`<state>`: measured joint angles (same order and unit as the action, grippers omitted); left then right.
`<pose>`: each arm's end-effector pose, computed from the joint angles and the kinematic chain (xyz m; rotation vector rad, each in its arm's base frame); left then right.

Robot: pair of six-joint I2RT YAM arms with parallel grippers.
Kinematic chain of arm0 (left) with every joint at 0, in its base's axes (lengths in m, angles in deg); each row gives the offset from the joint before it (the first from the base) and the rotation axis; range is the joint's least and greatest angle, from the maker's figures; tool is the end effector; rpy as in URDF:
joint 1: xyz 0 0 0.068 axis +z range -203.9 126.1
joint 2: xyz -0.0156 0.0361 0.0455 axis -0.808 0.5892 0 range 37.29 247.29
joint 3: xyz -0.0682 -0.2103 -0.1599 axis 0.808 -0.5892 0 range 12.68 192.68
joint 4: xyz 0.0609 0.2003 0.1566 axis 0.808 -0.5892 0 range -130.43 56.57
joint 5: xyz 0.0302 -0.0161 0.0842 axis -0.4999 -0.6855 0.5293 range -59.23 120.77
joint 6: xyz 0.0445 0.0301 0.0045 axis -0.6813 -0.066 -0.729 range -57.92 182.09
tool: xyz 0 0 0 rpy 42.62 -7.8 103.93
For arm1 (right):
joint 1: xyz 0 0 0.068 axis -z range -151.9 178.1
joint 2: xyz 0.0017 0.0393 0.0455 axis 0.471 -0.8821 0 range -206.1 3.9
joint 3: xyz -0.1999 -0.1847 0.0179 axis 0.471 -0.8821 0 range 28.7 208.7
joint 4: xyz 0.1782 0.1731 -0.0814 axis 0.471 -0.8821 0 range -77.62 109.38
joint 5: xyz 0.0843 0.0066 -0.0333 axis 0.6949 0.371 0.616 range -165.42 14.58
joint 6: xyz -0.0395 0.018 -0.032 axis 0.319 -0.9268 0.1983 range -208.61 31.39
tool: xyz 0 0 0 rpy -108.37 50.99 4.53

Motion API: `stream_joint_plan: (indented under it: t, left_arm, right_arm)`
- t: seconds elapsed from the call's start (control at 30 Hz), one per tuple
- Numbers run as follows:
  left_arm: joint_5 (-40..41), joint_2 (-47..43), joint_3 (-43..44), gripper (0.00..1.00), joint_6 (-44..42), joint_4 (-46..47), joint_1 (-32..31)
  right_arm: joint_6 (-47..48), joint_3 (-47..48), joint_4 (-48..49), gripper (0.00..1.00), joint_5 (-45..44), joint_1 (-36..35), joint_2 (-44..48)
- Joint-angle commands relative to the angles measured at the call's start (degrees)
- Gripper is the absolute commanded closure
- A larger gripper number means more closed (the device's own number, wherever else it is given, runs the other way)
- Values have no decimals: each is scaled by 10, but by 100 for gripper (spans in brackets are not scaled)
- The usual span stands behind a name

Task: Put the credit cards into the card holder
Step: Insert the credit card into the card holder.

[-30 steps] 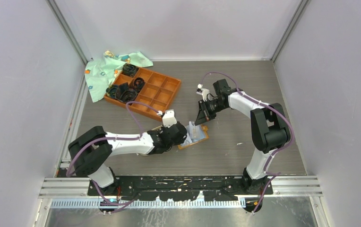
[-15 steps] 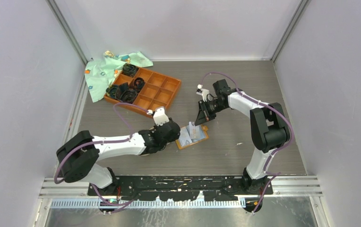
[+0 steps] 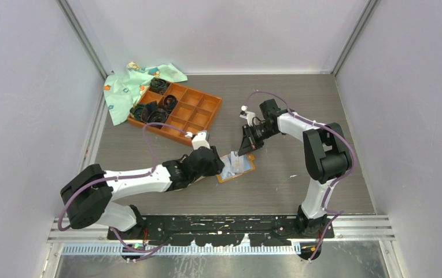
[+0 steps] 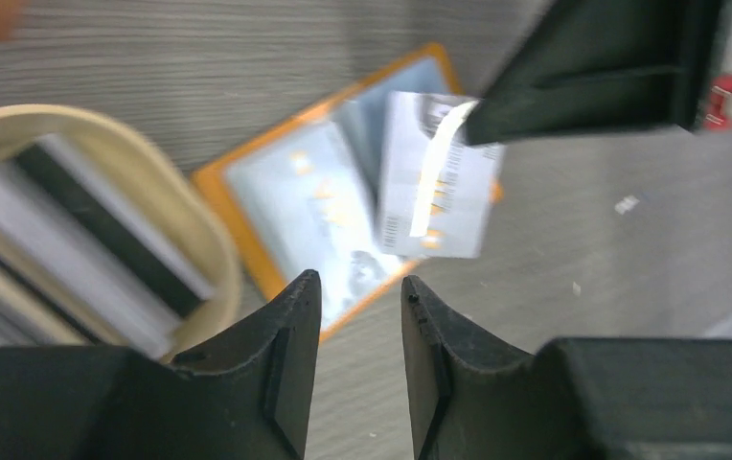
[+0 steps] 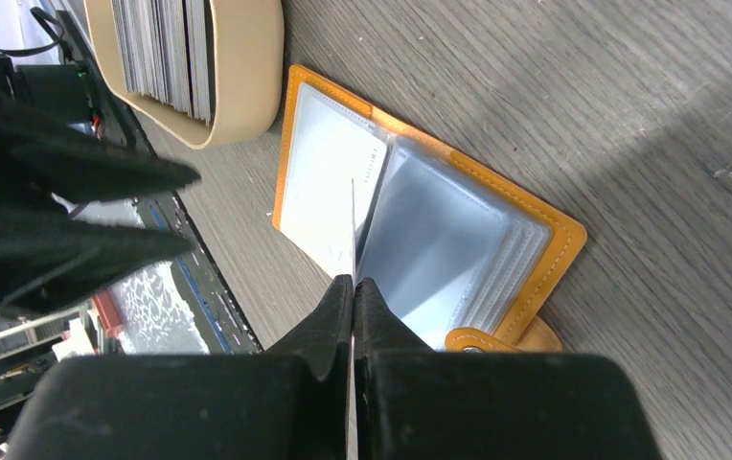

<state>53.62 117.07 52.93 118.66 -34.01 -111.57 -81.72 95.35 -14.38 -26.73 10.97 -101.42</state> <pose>0.1625 -0.2309 0.1950 -0.1920 2.2766 -0.6390 0.3246 0.1280 0.1690 -0.7350 2.5611 1.2346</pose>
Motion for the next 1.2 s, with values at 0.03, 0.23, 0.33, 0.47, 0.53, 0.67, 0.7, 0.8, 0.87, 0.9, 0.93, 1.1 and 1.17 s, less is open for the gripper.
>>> stream_joint_plan:
  t: [0.03, 0.23, 0.33, 0.47, 0.53, 0.67, 0.7, 0.8, 0.87, 0.9, 0.93, 1.1, 1.17]
  left_arm:
    - [-127, 39, 26, 64, -77, 107, -10]
    - [-42, 120, 75, 65, -23, 29, -13]
    - [18, 133, 92, 65, 4, -32, -14]
    - [51, 128, 86, 64, 14, -46, -15]
    - [70, 124, 84, 64, 27, -59, -14]
    - [99, 113, 81, 63, 37, -90, -14]
    - [103, 106, 79, 63, 36, -94, -14]
    - [113, 88, 70, 63, 34, -99, -11]
    - [113, 77, 64, 63, 30, -100, -10]
    - [110, 73, 63, 63, 26, -98, -9]
    - [103, 70, 62, 63, 19, -96, -9]
    - [34, 66, 72, 62, -34, -74, -9]
    - [6, 72, 72, 61, -46, -62, -9]
  right_arm:
    - [-5, 20, 10, 99, 19, 2, -1]
    - [-4, 20, 8, 99, 19, 5, 3]
    - [-2, 20, 9, 99, 16, 6, 2]
    - [1, 23, 6, 99, 15, 6, -8]
    - [1, 24, 4, 99, 15, 6, -10]
    - [-3, 25, 6, 99, 18, 15, -3]
    - [-6, 25, 8, 99, 24, 20, 0]
    - [-12, 21, 15, 99, 35, 36, 16]
    - [-14, 18, 18, 99, 45, 44, 24]
    - [-16, 18, 18, 99, 48, 45, 26]
    - [-16, 18, 18, 99, 51, 45, 26]
    - [-21, 18, 18, 99, 70, 45, 16]
    - [-23, 18, 18, 99, 79, 45, 11]
